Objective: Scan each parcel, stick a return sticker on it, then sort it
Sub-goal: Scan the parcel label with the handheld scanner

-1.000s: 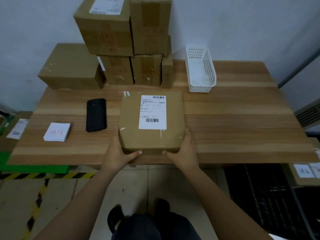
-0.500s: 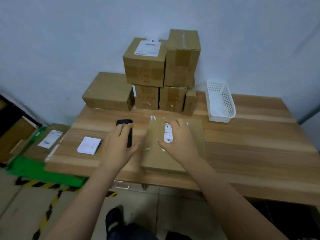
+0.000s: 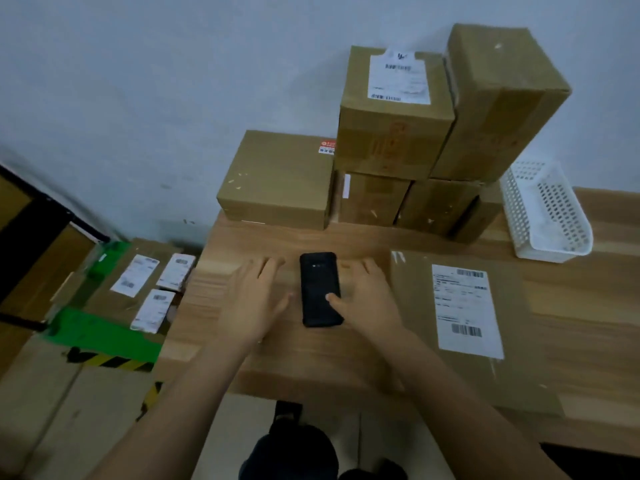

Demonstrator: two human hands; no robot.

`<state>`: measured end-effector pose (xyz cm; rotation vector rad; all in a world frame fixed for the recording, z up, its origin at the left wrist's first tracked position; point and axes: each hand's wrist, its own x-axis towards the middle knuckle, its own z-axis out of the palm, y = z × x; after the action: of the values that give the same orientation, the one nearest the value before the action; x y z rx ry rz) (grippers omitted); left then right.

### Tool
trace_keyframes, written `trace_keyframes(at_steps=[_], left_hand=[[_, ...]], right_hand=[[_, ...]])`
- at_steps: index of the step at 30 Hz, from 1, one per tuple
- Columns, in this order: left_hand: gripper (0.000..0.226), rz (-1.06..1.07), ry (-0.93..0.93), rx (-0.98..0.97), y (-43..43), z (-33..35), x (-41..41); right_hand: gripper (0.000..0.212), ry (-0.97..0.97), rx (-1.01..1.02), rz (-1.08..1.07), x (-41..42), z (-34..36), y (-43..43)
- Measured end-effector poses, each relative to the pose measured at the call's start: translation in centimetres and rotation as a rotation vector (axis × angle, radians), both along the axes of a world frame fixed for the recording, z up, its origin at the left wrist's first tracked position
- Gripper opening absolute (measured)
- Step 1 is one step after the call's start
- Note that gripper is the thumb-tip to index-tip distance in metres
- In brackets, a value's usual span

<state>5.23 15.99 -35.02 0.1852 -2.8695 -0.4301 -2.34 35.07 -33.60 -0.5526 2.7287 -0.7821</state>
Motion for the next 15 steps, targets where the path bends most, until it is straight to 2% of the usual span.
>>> trace_keyframes(at_steps=[5, 8, 12, 15], left_hand=[[0.050, -0.113, -0.141, -0.007, -4.4, -3.9, -2.1], [0.052, -0.176, -0.210, -0.012, -6.1, -5.7, -2.7], [0.054, -0.241, -0.218, 0.003, -7.2, -6.9, -3.1], [0.051, -0.267, -0.203, 0.008, -7.8, -7.3, -3.2]], right_hand=[[0.057, -0.162, 0.155, -0.171, -0.8, -5.2, -4.3], [0.072, -0.231, 0.196, -0.301, -0.8, -7.0, -6.4], [0.091, -0.180, 0.253, -0.403, -0.8, -8.2, -8.3], [0.087, -0.184, 0.244, -0.467, -0.9, -8.2, -9.2]])
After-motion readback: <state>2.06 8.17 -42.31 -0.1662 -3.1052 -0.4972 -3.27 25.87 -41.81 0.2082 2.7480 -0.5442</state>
